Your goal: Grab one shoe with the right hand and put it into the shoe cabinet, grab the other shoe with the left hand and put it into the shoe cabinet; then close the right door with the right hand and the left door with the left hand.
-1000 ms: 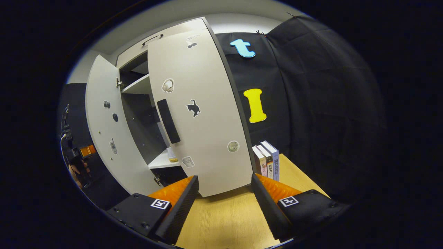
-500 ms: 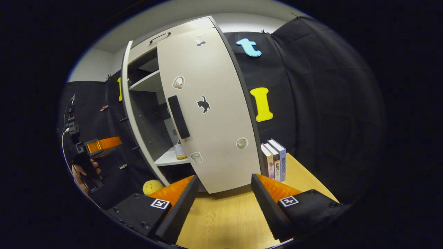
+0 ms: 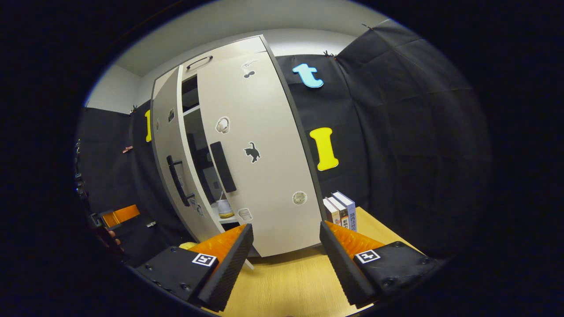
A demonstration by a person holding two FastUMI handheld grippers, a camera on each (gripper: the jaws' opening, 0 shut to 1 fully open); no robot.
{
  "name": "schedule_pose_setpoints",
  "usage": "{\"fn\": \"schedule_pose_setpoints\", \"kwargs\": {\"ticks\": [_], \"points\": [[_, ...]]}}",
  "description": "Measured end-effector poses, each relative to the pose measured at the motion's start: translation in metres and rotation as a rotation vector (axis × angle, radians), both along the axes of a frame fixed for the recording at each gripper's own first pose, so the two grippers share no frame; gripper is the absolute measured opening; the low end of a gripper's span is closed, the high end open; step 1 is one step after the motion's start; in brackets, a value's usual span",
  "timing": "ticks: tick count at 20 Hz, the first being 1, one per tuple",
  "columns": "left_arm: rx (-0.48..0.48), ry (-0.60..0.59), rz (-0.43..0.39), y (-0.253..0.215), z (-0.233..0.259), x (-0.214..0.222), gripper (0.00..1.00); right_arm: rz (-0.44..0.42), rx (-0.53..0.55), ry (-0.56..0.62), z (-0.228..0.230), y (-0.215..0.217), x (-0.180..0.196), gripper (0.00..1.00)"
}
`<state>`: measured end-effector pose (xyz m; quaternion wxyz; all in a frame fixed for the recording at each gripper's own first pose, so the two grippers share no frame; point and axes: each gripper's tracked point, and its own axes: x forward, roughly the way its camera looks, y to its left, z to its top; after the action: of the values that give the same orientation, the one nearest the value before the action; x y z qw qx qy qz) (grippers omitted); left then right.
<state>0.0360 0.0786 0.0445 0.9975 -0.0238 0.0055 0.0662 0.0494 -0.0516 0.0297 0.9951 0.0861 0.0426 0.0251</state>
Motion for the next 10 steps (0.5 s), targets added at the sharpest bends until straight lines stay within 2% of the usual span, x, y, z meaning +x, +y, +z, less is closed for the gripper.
{"fn": "schedule_pose_setpoints", "kwargs": {"ticks": [6,10], "points": [[0.031,-0.016,0.077,-0.003,-0.025,-0.033,0.95,-0.005,-0.037,0.011,-0.018,0.003,-0.009,0.98],[0.0,0.007,0.059,-0.021,-0.053,-0.049,0.95,0.0,-0.046,0.05,-0.041,0.011,-0.019,0.98]]}}
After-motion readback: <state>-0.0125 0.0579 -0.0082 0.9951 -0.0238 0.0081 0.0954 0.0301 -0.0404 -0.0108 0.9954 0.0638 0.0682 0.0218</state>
